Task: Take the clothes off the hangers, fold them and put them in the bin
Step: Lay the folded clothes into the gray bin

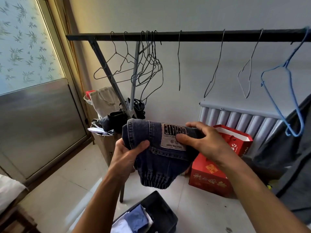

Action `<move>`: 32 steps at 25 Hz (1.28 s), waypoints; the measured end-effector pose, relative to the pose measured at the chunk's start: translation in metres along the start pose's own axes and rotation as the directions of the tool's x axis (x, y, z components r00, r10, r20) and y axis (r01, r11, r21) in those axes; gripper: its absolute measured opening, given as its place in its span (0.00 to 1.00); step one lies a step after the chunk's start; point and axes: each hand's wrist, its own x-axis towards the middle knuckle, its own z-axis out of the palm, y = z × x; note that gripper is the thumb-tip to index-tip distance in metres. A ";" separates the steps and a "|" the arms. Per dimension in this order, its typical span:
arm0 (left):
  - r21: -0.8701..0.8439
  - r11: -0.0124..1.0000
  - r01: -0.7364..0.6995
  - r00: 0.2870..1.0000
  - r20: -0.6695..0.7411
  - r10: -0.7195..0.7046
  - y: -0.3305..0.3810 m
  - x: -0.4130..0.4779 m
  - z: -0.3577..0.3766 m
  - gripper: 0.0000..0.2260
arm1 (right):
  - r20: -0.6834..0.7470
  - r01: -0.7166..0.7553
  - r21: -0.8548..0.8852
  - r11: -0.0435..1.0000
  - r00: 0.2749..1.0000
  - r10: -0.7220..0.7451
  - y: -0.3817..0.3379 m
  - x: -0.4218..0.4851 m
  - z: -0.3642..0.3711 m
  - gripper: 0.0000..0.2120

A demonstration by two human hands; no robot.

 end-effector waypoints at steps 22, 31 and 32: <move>-0.293 0.858 0.422 0.818 -0.286 -0.500 -0.019 0.014 0.016 0.40 | 0.104 0.484 -0.657 0.578 0.817 -0.567 -0.015 0.000 0.121 0.25; -0.437 0.796 0.418 0.816 -0.205 -0.541 -0.013 0.001 -0.050 0.24 | -0.093 0.296 -0.352 0.888 0.933 -0.348 -0.026 0.046 0.136 0.26; -0.435 0.798 0.418 0.812 -0.215 -0.543 -0.012 0.001 -0.057 0.24 | -0.133 0.234 -0.388 0.892 0.943 -0.305 -0.026 0.055 0.138 0.25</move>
